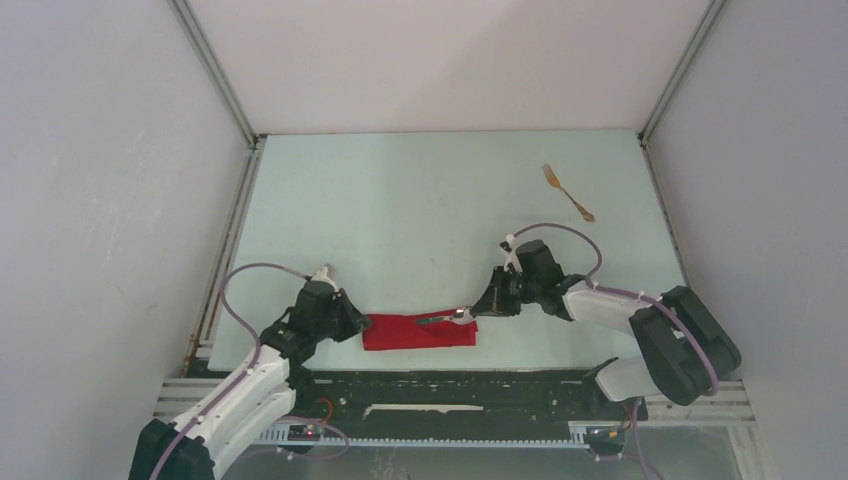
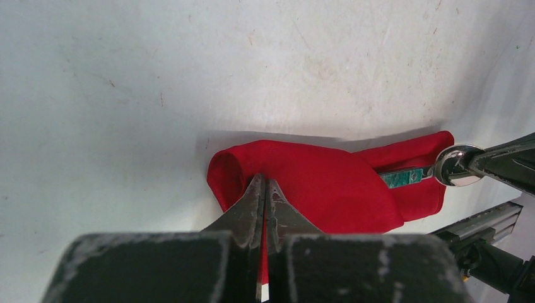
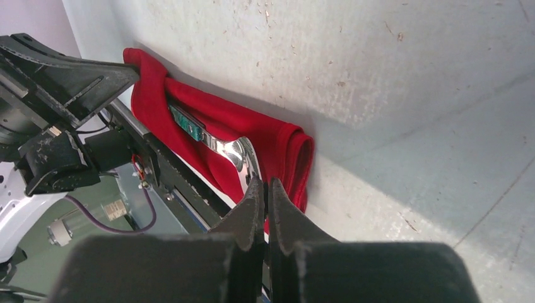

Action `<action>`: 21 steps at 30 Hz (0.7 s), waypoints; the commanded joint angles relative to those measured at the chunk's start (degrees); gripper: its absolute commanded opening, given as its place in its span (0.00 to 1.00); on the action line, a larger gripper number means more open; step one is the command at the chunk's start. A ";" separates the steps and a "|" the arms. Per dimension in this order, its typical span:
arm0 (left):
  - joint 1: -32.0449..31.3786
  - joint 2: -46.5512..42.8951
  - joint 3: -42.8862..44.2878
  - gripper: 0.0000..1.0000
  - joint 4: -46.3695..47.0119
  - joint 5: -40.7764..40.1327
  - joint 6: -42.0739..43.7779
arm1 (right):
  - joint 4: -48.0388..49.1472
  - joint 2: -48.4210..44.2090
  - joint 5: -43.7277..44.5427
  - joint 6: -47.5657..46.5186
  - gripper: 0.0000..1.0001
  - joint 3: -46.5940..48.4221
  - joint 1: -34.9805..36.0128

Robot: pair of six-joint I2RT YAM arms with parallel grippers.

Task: Fold the napkin into a case and place the utensils inside
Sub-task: Insert the spoon into the folded napkin.

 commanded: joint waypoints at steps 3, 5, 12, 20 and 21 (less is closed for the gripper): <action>-0.18 -0.41 -0.01 0.00 1.36 -0.86 0.06 | 5.44 1.40 3.85 5.80 0.00 -0.07 3.16; -0.19 -0.42 0.03 0.00 1.41 -0.84 0.15 | 6.55 2.02 4.72 7.09 0.00 -0.10 4.18; -0.22 -0.97 0.10 0.00 0.79 -0.84 0.48 | 10.08 4.79 6.35 9.21 0.00 -0.05 6.41; -0.34 -1.99 0.78 0.00 -0.05 -1.02 0.78 | 6.87 5.28 8.66 6.64 0.13 1.81 7.54; -0.28 -2.08 0.89 0.00 -0.08 -1.01 0.87 | 5.09 4.94 9.58 5.93 0.19 2.53 7.83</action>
